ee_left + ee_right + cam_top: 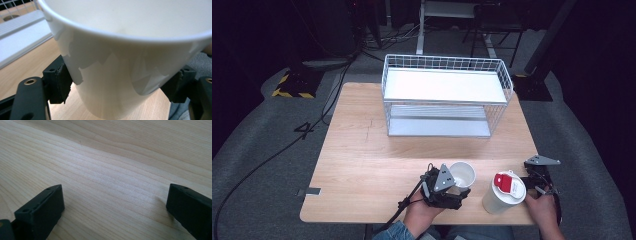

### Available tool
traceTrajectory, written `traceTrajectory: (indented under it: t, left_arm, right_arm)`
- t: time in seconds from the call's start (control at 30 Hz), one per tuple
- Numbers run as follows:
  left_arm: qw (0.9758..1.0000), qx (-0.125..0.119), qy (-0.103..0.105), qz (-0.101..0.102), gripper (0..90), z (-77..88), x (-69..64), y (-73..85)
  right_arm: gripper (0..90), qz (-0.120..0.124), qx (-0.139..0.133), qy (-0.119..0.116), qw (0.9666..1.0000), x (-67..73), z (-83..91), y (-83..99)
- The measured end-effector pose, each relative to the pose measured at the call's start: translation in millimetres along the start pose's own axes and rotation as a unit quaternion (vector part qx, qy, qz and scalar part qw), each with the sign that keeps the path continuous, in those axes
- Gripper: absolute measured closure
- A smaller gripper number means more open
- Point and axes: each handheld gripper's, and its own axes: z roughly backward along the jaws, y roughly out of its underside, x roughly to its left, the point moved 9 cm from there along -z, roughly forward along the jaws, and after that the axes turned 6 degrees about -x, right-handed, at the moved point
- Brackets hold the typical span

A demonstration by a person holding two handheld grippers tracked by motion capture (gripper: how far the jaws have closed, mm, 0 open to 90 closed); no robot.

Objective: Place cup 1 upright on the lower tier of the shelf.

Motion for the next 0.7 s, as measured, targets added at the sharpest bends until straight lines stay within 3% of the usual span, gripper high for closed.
traceTrajectory:
  t: [0.3, 0.7]
  left_arm:
    - [0.9998, -0.013, -0.013, 0.001, 22.9, 5.2, 11.0, -13.3]
    - [0.9989, -0.018, -0.041, 0.008, 22.9, 6.8, 38.8, -28.8]
  right_arm:
    - [1.7, 0.0, 0.0, 0.0, 1.0, 0.0, 0.0, 0.0]
    - [1.7, -0.001, 0.0, 0.0, 1.0, 0.3, -0.2, -0.1]
